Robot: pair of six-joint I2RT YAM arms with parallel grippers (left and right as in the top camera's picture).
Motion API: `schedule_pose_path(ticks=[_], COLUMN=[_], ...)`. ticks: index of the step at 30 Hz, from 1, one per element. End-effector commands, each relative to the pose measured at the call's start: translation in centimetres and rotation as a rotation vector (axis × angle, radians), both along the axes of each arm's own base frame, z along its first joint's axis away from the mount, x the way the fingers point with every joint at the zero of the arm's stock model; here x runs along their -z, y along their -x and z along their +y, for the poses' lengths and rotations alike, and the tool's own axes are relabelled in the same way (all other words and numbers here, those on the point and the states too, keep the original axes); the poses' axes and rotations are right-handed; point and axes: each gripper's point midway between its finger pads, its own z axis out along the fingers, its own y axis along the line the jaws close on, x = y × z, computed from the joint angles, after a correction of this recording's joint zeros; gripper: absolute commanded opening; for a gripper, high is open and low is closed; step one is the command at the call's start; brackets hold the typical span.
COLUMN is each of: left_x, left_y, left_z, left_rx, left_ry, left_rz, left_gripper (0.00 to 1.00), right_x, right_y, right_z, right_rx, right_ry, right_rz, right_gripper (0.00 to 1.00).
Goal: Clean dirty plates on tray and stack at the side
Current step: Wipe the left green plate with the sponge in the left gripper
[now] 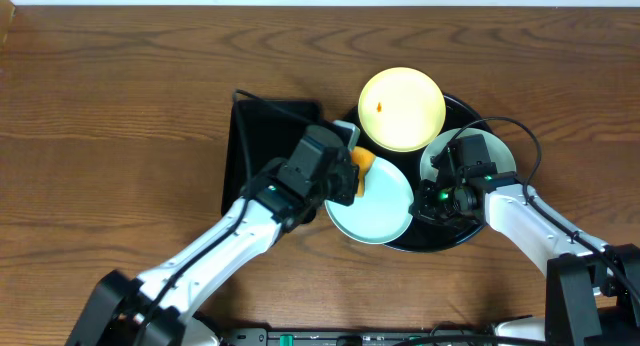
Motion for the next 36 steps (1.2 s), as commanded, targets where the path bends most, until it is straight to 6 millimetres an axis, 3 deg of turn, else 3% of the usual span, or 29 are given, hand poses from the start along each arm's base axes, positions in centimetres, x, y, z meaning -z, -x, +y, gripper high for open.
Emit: schedule_pose_path(ticks=[1,13,21,26,31,36], left_x=[0.9,4.6,6.6,5.2,0.7,-1.0], left_y=[0.1,1.4,-0.9,-2.1,-2.0,-1.9], left_z=[-0.9,-1.7,3.1,3.6,1.9,3.2], left_rx=[0.0,0.032,-0.147,-0.192,-0.146,-0.171], left_ry=[-0.004,-0.076,-0.311,-0.297,-0.182,-0.167], left_rz=[0.032,0.103,0.023,0.011,-0.011,-0.021], left_gripper=[0.07,0.07,0.08,0.07,0.07,0.08], right_x=[0.4,0.3,0.4,0.4,0.4,0.5], right_y=[0.5,0.5,0.7,0.8,0.7,0.7], right_z=[0.1,0.1,0.1,0.0,0.0,-0.2], right_rx=[0.004,0.004,0.004,0.006,0.018,0.025], right_ry=[-0.007,-0.007,-0.006,-0.004,0.0,0.007], right_rz=[0.027,0.026,0.034,0.04,0.042,0.042], right_gripper=[0.01,0.01,0.01,0.01,0.01,0.01])
